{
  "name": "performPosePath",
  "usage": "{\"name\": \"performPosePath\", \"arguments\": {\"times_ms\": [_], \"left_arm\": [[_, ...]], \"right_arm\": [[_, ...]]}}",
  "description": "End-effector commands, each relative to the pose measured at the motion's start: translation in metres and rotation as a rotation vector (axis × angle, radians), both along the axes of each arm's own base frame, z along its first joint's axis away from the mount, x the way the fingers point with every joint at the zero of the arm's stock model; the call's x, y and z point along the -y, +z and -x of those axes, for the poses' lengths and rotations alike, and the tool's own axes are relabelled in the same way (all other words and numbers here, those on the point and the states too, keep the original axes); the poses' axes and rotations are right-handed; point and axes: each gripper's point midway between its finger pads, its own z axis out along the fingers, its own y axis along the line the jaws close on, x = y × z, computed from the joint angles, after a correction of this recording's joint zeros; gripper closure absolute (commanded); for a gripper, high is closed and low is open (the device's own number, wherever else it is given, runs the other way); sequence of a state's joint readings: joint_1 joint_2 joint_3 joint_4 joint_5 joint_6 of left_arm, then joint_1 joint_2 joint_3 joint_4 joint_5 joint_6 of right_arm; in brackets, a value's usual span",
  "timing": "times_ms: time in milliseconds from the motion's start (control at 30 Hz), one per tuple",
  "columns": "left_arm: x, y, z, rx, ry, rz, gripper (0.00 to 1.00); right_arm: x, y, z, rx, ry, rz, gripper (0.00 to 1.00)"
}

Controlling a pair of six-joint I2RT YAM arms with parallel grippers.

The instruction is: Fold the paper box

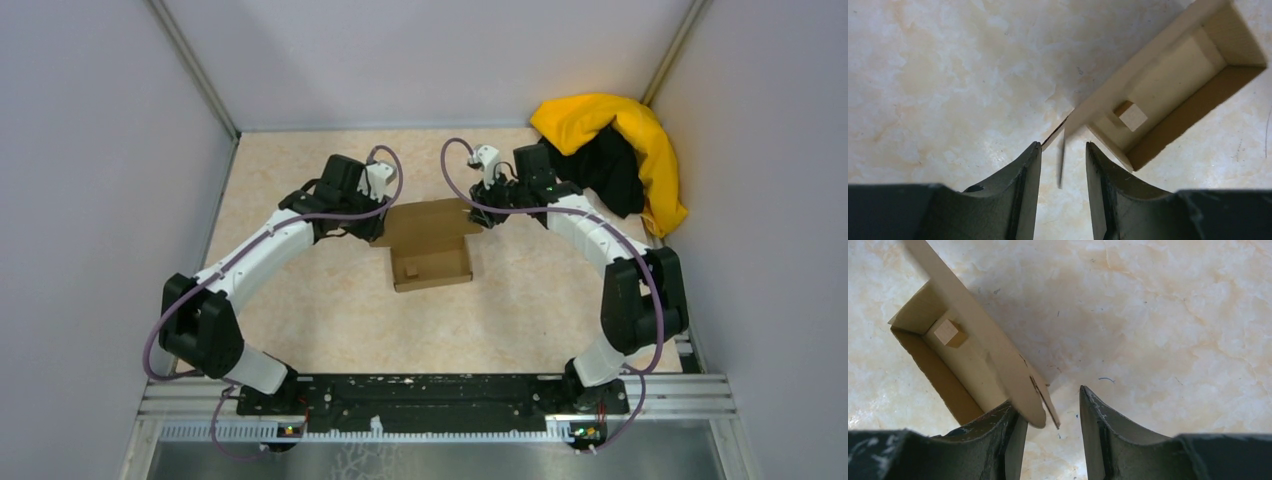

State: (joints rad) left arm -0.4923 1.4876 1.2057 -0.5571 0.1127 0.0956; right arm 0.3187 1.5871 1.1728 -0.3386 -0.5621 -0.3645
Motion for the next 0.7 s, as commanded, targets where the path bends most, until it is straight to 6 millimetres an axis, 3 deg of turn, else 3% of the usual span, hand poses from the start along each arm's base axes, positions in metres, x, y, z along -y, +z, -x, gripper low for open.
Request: {"name": "performPosePath", "arguments": {"times_ms": [0,233,500,667], "left_arm": [[-0.007,0.000,-0.013,0.015,0.029,-0.033,0.57],[-0.009,0.006,-0.018,0.032,0.045,-0.036,0.58],[-0.003,0.038,-0.015,0.092,0.022,0.030,0.45],[-0.005,0.037,-0.016,0.086,0.023,0.012,0.44]], "right_arm": [[-0.012,0.026,-0.013,0.089,0.029,-0.031,0.59],[-0.013,0.024,-0.014,0.088,0.029,-0.031,0.61],[-0.017,0.023,-0.016,0.092,0.028,-0.031,0.61],[-0.019,0.022,-0.017,0.085,0.030,-0.030,0.64]]}}
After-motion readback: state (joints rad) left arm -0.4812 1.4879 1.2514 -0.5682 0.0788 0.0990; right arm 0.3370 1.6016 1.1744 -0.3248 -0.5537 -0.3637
